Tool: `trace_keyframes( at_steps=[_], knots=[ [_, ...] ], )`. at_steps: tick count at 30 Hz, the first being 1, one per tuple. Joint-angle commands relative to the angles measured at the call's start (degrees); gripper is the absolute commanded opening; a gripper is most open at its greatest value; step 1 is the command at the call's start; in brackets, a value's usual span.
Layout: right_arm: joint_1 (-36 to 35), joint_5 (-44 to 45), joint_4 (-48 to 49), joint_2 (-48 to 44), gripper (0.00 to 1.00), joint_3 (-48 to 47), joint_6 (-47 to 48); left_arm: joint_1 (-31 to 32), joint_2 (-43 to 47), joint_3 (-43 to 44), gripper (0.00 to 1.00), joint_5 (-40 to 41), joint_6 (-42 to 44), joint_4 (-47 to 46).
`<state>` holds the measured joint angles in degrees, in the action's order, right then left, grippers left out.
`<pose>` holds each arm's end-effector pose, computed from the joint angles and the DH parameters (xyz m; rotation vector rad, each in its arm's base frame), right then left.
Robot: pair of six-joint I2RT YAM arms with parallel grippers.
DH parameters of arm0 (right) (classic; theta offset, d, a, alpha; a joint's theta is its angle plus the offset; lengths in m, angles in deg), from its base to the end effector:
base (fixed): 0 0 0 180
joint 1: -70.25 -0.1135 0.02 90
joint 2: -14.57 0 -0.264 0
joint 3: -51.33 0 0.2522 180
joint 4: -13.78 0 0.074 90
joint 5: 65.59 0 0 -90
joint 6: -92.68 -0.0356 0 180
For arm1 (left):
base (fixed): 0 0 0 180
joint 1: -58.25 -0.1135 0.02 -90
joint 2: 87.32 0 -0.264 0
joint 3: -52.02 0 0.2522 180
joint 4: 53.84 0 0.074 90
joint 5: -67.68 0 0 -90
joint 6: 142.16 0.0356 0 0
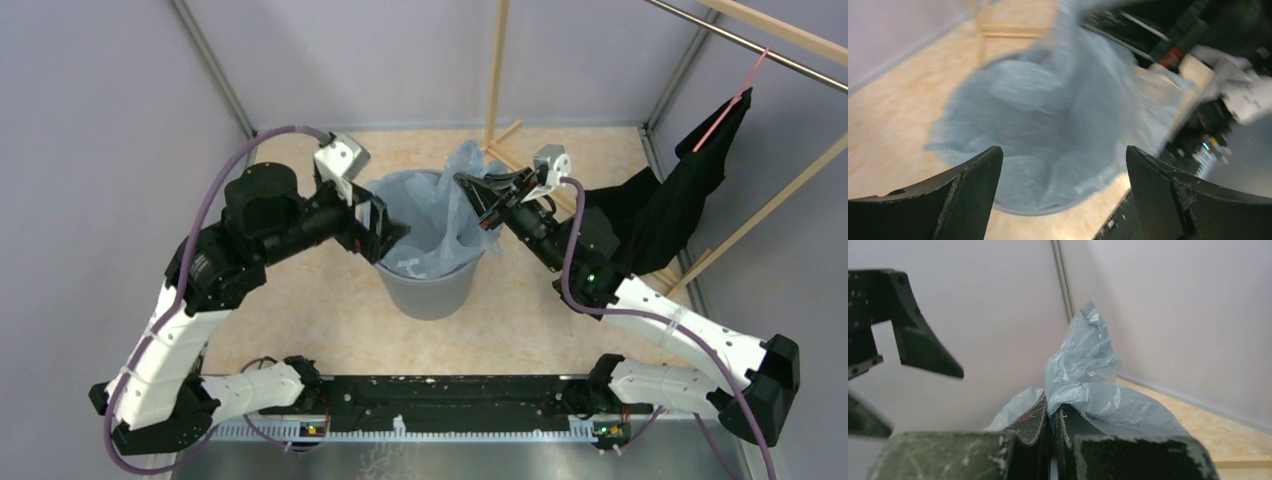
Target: Put the trash bags into the trash bin
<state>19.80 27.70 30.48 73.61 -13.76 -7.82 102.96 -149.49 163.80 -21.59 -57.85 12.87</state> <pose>0.1519 0.1807 0.4088 -0.3676 1.1656 0.9009 0.1175 -0.1157 0.5068 0.6302 1.8055 -0.5904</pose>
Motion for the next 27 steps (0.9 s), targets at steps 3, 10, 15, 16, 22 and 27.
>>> trace_keyframes(
  at_steps=[3,10,15,16,22,27],
  knots=[
    [-0.06,-0.72,1.86,-0.15,0.00,-0.61,0.47,0.29,1.06,-14.04,0.99,-26.78,5.15,-8.18],
    [-0.07,-1.69,2.09,0.12,0.00,-0.59,-0.06,0.23,-5.71,-18.63,0.72,-11.23,1.47,-19.70],
    [-0.08,-1.63,1.98,-0.10,0.00,-0.29,-0.05,-0.98,-11.59,-17.12,0.54,7.65,-6.61,-18.58],
    [-0.08,-1.54,2.16,-0.17,0.00,-0.20,-0.05,-1.08,-12.34,-17.70,0.51,7.51,-7.74,-18.81],
    [-0.06,-1.15,1.24,1.47,0.00,-1.04,0.04,-0.95,-14.40,-25.32,0.36,2.14,-14.53,-22.11],
    [0.21,0.40,-2.98,5.62,0.00,-4.51,-0.64,-0.94,-8.74,-31.37,0.40,-1.33,-16.66,-26.90]
  ],
)
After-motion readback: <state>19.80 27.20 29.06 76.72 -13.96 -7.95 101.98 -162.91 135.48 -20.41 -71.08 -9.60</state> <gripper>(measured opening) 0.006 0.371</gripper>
